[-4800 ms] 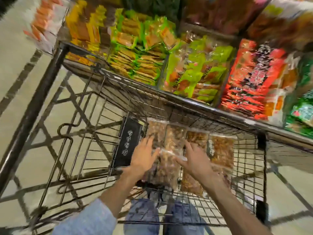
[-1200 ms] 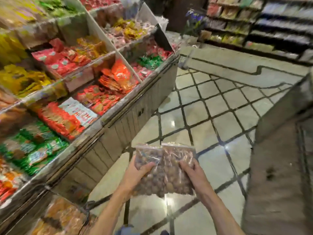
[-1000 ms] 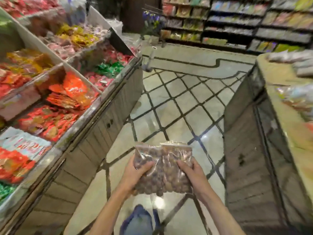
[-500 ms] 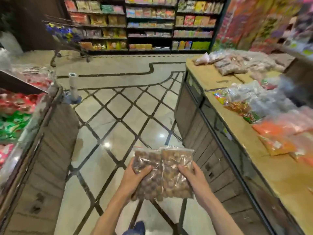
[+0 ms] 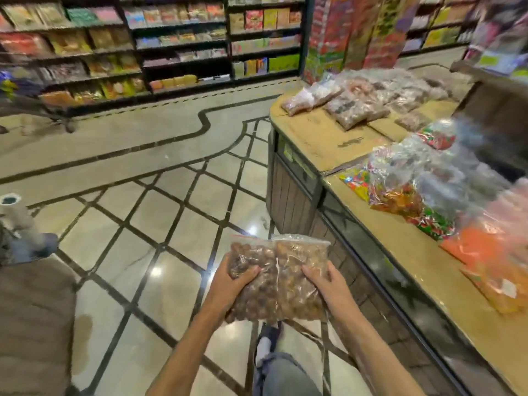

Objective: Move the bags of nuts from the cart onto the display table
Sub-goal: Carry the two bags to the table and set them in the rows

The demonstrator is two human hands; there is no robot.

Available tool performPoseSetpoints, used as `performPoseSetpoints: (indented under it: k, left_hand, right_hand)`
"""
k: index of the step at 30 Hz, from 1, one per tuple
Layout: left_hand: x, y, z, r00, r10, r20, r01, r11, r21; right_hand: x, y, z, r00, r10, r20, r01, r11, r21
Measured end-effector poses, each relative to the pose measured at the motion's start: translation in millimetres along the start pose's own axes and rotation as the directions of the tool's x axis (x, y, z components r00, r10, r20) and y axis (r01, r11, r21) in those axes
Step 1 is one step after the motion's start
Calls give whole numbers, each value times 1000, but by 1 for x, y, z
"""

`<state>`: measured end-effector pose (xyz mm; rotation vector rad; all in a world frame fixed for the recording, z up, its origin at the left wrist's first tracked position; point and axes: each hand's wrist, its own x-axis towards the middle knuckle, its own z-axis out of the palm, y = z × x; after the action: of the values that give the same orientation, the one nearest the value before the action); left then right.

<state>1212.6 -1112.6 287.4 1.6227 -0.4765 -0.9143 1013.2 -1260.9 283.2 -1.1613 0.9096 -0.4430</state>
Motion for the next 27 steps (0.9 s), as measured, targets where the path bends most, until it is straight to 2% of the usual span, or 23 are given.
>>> performPoseSetpoints:
  k: [7,11,17,21,27]
  left_hand:
    - [186,66,10,999,-3,52,1,999,51]
    - [280,100,18,994,2,106,-11,996,84]
    - [405,139,41,981,-1,192,-23,992,125]
    - [497,153,56,958,-2,288,-50,984,173]
    - [652,182,80,869,-76,489,-38,975,219]
  right_hand:
    - [180,-67,-3,999,8,-52,-9,1000,-20]
    - [260,-106,-8,996,-4,-92,4,1000,-7]
    - [367,-139,-24,978,56,-203,-46,998,54]
    - [434,-152,-32,955,62,-288,-45,997,66]
    - [528,-178,-28,874,76,-479,1,987,159]
